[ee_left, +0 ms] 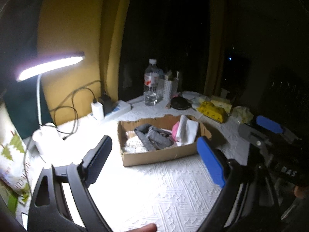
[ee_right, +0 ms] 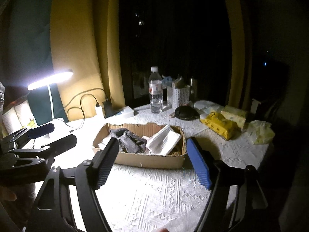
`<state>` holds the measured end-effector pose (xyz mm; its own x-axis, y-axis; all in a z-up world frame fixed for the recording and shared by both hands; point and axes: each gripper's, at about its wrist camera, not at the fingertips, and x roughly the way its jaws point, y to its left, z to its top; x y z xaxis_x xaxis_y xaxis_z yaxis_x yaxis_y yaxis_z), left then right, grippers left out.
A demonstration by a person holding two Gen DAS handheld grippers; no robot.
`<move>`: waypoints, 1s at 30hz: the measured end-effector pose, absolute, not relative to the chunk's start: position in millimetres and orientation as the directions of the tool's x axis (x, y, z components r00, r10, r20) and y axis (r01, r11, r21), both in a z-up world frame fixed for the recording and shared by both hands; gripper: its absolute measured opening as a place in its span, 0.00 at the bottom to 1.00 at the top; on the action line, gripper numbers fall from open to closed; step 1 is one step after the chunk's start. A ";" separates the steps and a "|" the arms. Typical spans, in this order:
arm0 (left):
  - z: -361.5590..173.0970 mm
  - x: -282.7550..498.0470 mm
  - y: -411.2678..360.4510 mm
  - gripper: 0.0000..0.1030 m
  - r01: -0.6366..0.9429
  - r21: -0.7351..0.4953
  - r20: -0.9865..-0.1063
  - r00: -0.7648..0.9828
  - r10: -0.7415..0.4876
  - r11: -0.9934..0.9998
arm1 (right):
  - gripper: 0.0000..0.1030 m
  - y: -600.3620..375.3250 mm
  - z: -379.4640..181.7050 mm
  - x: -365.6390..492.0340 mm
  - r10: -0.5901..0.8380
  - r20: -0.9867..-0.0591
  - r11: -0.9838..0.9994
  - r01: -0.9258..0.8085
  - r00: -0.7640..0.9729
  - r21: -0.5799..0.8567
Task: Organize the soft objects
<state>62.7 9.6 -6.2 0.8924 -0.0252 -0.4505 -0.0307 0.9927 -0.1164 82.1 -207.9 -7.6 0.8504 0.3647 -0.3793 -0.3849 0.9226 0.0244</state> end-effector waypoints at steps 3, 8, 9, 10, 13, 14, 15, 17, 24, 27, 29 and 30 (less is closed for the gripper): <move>5.6 49.7 12.4 0.89 -0.021 -0.120 -0.419 0.907 -0.032 0.993 | 0.81 -208.8 2.4 69.7 0.358 -0.360 0.927 -0.375 0.862 0.025; 23.9 32.3 15.0 0.90 -0.012 -0.105 -0.369 0.929 -0.028 0.994 | 0.81 -210.0 21.5 48.5 0.334 -0.319 0.938 -0.344 0.887 0.026; 27.8 29.0 16.0 0.90 -0.008 -0.108 -0.359 0.933 -0.032 0.994 | 0.81 -210.7 25.5 44.3 0.332 -0.309 0.940 -0.340 0.891 0.029; 31.2 26.2 16.9 0.90 -0.003 -0.111 -0.349 0.936 -0.036 0.994 | 0.81 -211.6 28.3 40.7 0.329 -0.301 0.941 -0.336 0.895 0.029; 39.7 18.3 18.6 0.91 0.009 -0.114 -0.321 0.946 -0.045 0.993 | 0.81 -211.9 34.6 32.9 0.316 -0.283 0.946 -0.324 0.906 0.018; 41.8 16.4 18.5 0.91 0.011 -0.112 -0.315 0.948 -0.046 0.994 | 0.81 -212.5 35.6 31.6 0.313 -0.280 0.947 -0.321 0.907 0.017; 43.7 14.3 18.5 0.91 0.013 -0.109 -0.309 0.950 -0.047 0.994 | 0.81 -212.4 36.9 30.6 0.310 -0.279 0.948 -0.318 0.909 0.018; 46.1 12.0 17.6 0.92 0.018 -0.103 -0.302 0.952 -0.048 0.995 | 0.81 -211.9 38.8 28.9 0.307 -0.275 0.949 -0.315 0.911 0.016; 46.0 13.4 16.3 0.92 0.025 -0.103 -0.309 0.950 -0.055 0.994 | 0.81 -211.6 40.9 29.1 0.304 -0.271 0.949 -0.315 0.913 0.005; 45.9 13.5 16.4 0.92 0.027 -0.103 -0.310 0.949 -0.058 0.994 | 0.81 -211.5 40.0 30.6 0.304 -0.276 0.949 -0.315 0.912 0.006; 45.4 13.8 16.4 0.92 0.029 -0.104 -0.312 0.948 -0.060 0.994 | 0.81 -210.4 38.7 31.0 0.305 -0.278 0.949 -0.316 0.911 0.004; 44.9 14.1 16.4 0.92 0.031 -0.104 -0.314 0.947 -0.062 0.994 | 0.81 -209.6 38.5 30.8 0.305 -0.277 0.948 -0.317 0.911 0.002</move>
<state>14.1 16.4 44.9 0.9474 -0.0620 -0.3139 0.0306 0.9941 -0.1041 30.8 -209.6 38.5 0.9111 0.3052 -0.2771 -0.3172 0.9484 0.0016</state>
